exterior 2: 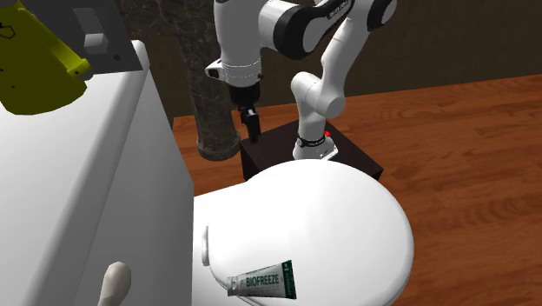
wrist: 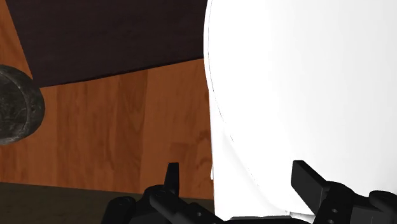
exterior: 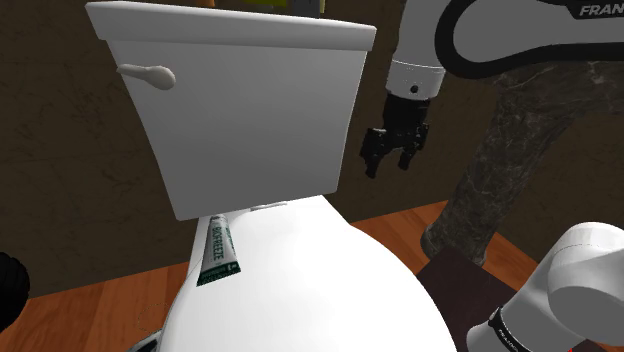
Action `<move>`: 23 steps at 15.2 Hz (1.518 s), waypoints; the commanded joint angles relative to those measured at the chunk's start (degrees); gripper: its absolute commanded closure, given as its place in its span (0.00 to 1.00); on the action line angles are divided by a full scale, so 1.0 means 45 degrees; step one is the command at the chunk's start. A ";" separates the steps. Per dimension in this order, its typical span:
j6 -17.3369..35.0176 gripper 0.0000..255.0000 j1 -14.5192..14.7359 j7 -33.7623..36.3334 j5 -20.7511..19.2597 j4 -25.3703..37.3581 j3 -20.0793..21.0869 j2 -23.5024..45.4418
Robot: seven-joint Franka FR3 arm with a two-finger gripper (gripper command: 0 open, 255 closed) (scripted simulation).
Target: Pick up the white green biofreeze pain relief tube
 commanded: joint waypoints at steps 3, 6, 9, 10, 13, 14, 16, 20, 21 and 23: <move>0.0527 0.00 0.0104 0.1462 0.0013 0.0967 0.1203 0.1509; 0.0844 0.00 0.0137 0.2576 -0.0220 0.1843 0.2050 0.2772; 0.1071 0.00 0.0177 0.3764 -0.0681 0.2871 0.2859 0.4174; 0.1120 0.00 0.0198 0.4177 -0.0889 0.3249 0.3118 0.4674; 0.1167 0.00 0.0357 0.5466 -0.1682 0.4499 0.3811 0.6283; 0.1142 0.00 0.0451 0.5906 -0.1998 0.4957 0.4007 0.6854; 0.1023 0.00 0.0726 0.6781 -0.2688 0.5944 0.4322 0.8040; 0.0480 0.00 0.1657 0.8380 -0.4156 0.8239 0.4603 1.0530; 0.0281 0.00 0.1970 0.8721 -0.4509 0.8892 0.4596 1.1165; -0.0189 0.00 0.2671 0.9309 -0.5172 1.0313 0.4506 1.2447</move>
